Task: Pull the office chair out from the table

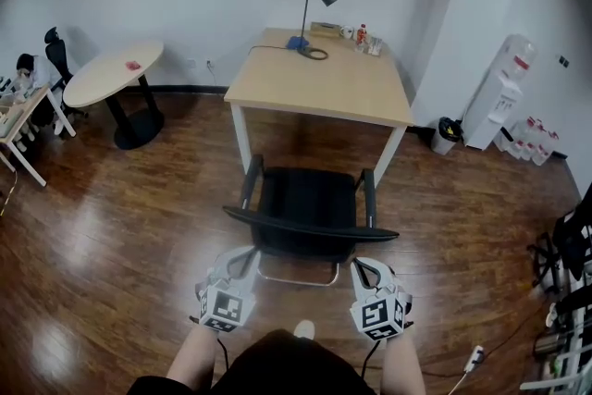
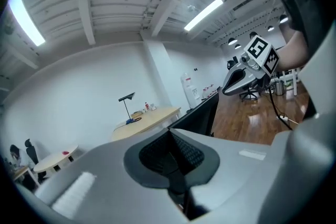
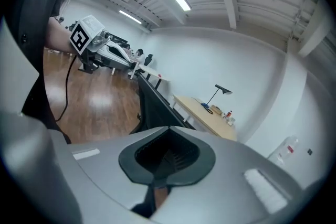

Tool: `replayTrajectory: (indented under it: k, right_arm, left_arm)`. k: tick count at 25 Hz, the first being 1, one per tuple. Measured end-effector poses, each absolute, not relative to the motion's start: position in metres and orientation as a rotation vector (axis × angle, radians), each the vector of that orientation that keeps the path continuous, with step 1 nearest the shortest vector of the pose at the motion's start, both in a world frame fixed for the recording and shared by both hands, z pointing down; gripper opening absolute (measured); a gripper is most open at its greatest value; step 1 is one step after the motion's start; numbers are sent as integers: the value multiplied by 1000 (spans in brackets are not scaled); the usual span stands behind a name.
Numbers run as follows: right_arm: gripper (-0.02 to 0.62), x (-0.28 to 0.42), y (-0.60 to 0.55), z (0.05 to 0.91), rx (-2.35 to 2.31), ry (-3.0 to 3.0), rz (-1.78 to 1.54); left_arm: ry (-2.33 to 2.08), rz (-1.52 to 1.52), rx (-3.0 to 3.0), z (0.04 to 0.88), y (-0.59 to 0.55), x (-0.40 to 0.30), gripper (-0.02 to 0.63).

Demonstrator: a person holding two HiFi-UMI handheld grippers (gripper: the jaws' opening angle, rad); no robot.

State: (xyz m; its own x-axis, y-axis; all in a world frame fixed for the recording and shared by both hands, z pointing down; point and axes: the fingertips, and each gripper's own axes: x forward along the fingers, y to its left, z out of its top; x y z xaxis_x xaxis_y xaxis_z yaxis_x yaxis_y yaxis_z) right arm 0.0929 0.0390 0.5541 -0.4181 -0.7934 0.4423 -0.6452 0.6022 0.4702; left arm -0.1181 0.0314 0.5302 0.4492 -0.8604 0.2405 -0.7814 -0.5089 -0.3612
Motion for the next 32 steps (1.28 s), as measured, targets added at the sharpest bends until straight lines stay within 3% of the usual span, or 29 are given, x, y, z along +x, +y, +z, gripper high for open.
replayTrajectory:
  k: [12, 21, 32]
  right_arm:
    - [12, 69, 133, 526, 1397, -2274, -157]
    - [12, 40, 199, 526, 1392, -2313, -120]
    - [12, 89, 219, 490, 1568, -2551, 64]
  left_arm:
    - [1591, -127, -2580, 491, 128, -176, 2]
    - [1587, -11, -2690, 486, 183, -183, 2]
    - [1711, 21, -2637, 492, 217, -201, 2]
